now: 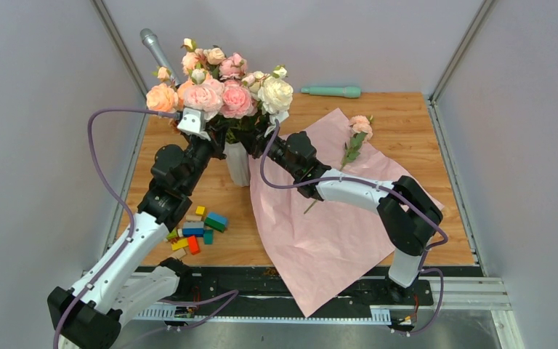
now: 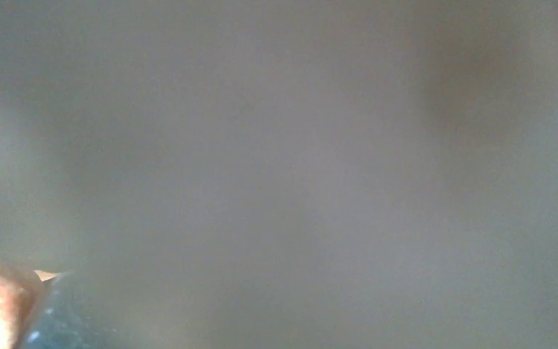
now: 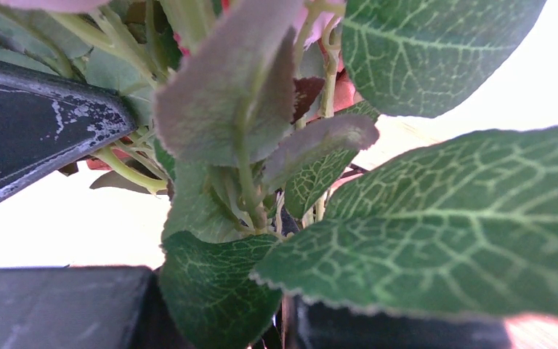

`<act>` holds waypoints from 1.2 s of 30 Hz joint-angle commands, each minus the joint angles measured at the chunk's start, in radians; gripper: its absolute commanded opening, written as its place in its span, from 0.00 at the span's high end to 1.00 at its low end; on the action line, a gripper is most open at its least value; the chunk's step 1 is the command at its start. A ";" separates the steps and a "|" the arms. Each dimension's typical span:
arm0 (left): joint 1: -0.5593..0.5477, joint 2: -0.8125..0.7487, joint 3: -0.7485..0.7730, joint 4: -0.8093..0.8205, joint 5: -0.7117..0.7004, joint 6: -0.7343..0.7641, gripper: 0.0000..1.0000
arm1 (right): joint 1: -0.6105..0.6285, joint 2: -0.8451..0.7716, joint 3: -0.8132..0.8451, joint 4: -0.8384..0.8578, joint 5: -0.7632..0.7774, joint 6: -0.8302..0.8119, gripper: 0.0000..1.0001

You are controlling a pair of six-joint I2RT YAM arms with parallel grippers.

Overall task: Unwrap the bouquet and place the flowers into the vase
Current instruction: Insert the fake flower into the vase.

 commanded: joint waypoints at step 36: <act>0.000 -0.180 -0.014 -0.294 0.006 -0.014 0.11 | 0.033 -0.077 -0.047 -0.072 -0.031 -0.021 0.38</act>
